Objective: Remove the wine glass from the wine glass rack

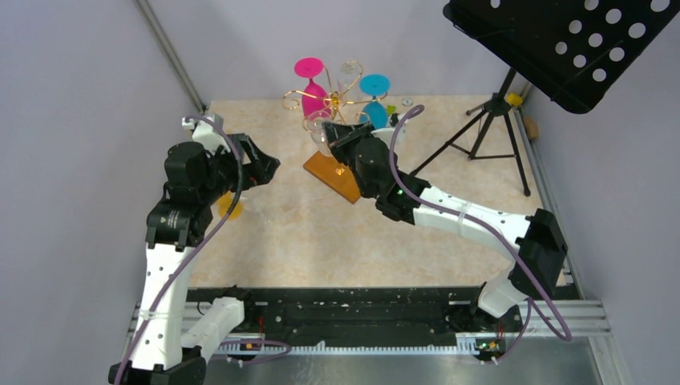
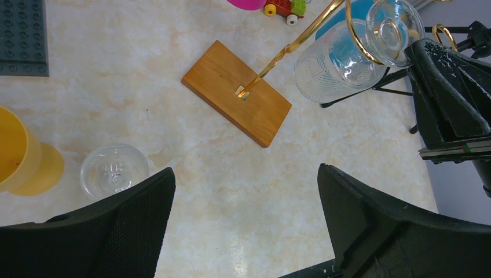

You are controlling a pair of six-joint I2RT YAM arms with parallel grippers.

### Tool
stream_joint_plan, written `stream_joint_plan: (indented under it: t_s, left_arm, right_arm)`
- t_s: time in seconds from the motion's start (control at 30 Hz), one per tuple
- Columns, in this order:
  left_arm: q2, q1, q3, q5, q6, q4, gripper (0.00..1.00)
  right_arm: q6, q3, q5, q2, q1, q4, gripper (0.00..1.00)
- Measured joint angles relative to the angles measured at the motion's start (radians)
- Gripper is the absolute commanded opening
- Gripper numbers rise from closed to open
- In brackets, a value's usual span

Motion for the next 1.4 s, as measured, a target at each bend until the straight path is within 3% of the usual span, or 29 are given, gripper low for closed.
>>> stream_joint_plan:
  t_s: [0.6, 1.4]
  left_arm:
    - [-0.003, 0.0, 0.0, 0.0, 0.0, -0.003, 0.96]
    - [-0.003, 0.0, 0.0, 0.004, 0.0, -0.003, 0.96]
  right_arm:
    - [0.037, -0.089, -0.077, -0.039, 0.0, 0.105, 0.0]
    - [0.016, -0.02, -0.152, 0.035, -0.015, 0.135, 0.0]
